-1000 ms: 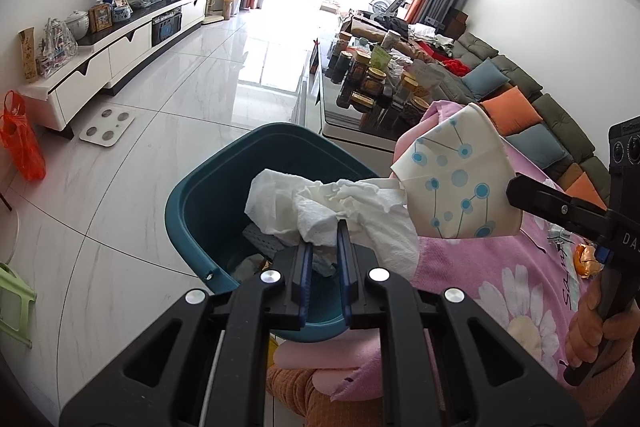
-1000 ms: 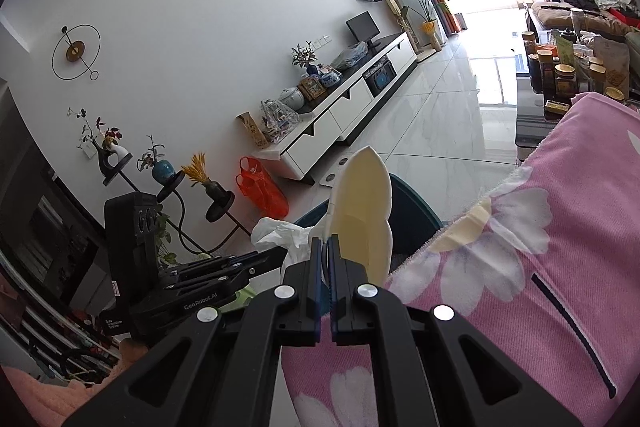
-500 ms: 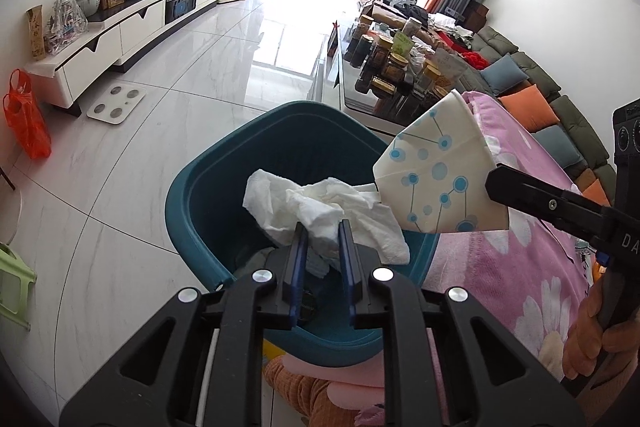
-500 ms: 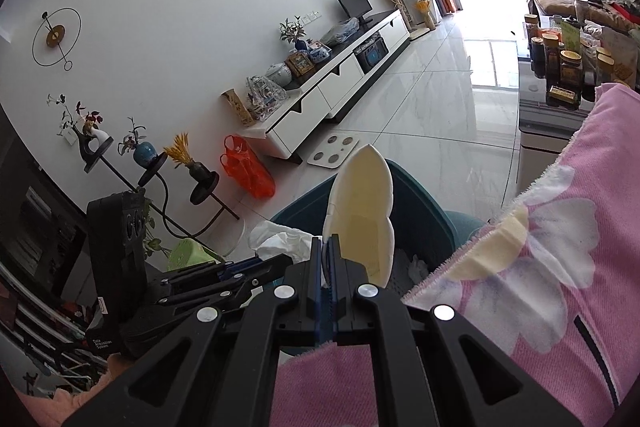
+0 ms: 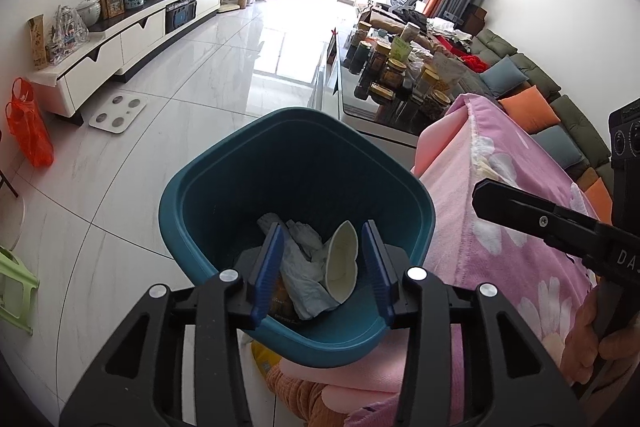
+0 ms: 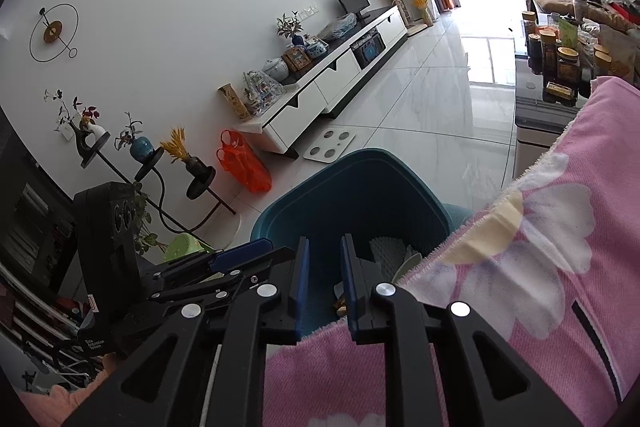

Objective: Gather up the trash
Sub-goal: 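Lower the paper cup and tissue into the teal bin and open both grippers, then move both open grippers back over the table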

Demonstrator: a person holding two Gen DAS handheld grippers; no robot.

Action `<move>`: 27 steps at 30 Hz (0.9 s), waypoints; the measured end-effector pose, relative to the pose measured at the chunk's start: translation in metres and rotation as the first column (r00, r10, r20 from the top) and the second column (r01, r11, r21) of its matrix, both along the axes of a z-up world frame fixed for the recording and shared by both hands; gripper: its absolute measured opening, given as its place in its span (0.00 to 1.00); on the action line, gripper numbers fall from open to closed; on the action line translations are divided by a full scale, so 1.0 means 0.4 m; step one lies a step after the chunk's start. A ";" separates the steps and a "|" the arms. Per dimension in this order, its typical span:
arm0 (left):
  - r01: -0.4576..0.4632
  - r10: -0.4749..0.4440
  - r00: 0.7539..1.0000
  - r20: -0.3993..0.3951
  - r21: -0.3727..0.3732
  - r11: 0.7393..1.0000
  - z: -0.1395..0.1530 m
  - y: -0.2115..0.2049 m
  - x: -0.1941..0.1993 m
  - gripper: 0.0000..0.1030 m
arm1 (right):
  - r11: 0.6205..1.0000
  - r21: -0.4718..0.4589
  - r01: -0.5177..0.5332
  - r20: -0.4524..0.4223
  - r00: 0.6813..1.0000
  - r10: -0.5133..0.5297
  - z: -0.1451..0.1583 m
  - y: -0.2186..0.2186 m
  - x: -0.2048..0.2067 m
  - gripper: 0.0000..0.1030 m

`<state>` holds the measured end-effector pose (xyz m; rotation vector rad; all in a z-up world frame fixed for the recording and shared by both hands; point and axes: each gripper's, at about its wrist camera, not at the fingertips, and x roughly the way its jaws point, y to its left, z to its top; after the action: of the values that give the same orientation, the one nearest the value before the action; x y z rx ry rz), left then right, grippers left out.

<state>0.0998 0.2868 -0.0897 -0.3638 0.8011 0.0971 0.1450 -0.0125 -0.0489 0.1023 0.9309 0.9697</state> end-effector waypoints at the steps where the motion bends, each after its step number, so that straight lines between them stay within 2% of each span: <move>1: 0.006 -0.006 1.000 0.016 0.006 1.000 0.012 -0.010 -0.007 0.44 | 1.000 0.005 0.002 0.009 1.000 -0.002 0.007 -0.015 -0.008 0.22; 7: 0.088 -0.094 0.987 0.129 0.052 0.995 0.095 -0.090 -0.062 0.57 | 0.999 0.030 0.025 0.072 0.997 -0.027 0.051 -0.129 -0.063 0.36; 13: 0.220 -0.227 0.956 0.186 0.057 0.974 0.138 -0.224 -0.078 0.62 | 0.991 0.059 0.117 0.098 0.988 -0.123 0.082 -0.287 -0.100 0.38; 18: 0.339 -0.343 0.923 0.173 0.053 0.939 0.135 -0.365 -0.051 0.62 | 0.971 0.063 0.229 0.114 0.965 -0.235 0.084 -0.433 -0.122 0.42; 27: 0.513 -0.514 0.845 0.147 0.047 0.857 0.120 -0.599 0.033 0.62 | 0.904 0.018 0.428 0.127 0.895 -0.426 0.070 -0.657 -0.107 0.42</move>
<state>0.1132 0.0472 -0.0416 -0.1372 0.7203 -0.4309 0.1024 -0.2752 -0.0210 0.2242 0.7510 0.5541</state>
